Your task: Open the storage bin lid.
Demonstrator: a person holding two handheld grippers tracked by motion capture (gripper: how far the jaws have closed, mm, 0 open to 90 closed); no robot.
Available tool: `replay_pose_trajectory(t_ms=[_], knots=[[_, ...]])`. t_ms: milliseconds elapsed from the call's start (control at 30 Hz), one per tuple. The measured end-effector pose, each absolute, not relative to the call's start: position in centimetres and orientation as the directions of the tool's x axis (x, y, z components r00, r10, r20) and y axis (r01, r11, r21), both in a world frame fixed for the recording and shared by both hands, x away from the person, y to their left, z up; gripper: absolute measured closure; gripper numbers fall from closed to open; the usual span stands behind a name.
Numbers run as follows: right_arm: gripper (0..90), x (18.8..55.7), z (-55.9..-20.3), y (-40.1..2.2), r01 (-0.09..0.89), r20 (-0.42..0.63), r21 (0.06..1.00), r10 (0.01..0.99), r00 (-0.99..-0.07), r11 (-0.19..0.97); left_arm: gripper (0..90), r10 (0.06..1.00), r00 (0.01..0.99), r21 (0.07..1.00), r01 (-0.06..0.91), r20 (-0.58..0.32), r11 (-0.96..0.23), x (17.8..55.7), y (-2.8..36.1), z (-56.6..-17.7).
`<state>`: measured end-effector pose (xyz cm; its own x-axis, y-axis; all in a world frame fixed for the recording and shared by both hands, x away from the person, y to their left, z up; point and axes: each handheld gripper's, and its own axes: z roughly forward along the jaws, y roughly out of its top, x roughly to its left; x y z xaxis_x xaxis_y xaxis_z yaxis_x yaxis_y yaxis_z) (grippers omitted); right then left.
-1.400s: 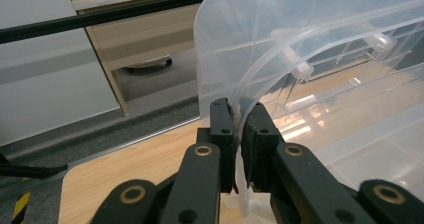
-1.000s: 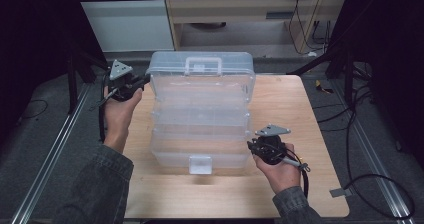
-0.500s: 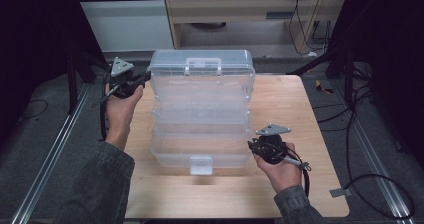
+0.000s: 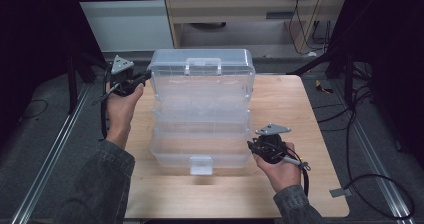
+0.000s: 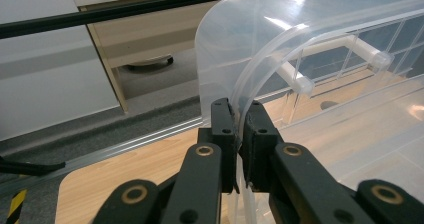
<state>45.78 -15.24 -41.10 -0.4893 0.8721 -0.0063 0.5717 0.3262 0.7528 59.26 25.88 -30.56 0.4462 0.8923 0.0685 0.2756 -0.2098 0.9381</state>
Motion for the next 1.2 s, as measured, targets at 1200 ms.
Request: replay_pose_trajectory(t_ms=[1200], knots=[[74.0,45.9,-41.2,-15.4,0.577,0.0,0.753,0.877,-0.481,0.317,84.7,0.875,0.482,0.878,0.395,0.05,-0.269,61.2,26.0,-28.7]])
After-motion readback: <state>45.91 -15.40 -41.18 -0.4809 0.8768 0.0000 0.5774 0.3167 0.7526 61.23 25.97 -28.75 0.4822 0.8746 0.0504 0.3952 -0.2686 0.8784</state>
